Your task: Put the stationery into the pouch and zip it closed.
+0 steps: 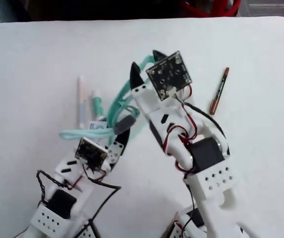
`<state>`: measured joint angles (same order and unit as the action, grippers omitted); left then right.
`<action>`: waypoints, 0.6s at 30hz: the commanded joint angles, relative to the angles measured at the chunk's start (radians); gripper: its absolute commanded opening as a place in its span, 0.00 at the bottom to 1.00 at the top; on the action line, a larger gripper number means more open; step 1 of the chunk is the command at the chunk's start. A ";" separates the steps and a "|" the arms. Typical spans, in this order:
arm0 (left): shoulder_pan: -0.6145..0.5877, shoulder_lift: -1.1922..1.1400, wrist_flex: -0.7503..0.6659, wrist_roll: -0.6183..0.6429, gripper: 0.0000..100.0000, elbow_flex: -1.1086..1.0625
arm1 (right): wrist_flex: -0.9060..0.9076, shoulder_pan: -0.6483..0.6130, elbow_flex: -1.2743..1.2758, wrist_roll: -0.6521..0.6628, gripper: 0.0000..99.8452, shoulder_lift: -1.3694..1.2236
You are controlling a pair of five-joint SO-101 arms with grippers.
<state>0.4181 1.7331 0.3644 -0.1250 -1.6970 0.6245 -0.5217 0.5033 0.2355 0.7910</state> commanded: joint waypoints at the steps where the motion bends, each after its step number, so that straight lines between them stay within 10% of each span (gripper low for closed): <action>1: 0.038 -0.004 -0.012 0.006 0.10 0.012 | 0.041 -0.008 -0.158 0.003 0.15 0.024; 18: -0.002 -0.004 -0.012 0.003 0.10 0.014 | 0.151 0.427 -0.092 0.003 0.15 -0.018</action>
<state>0.4212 1.7315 0.3644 -0.1250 -1.6970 0.8193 -0.1580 0.3867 0.2355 0.7833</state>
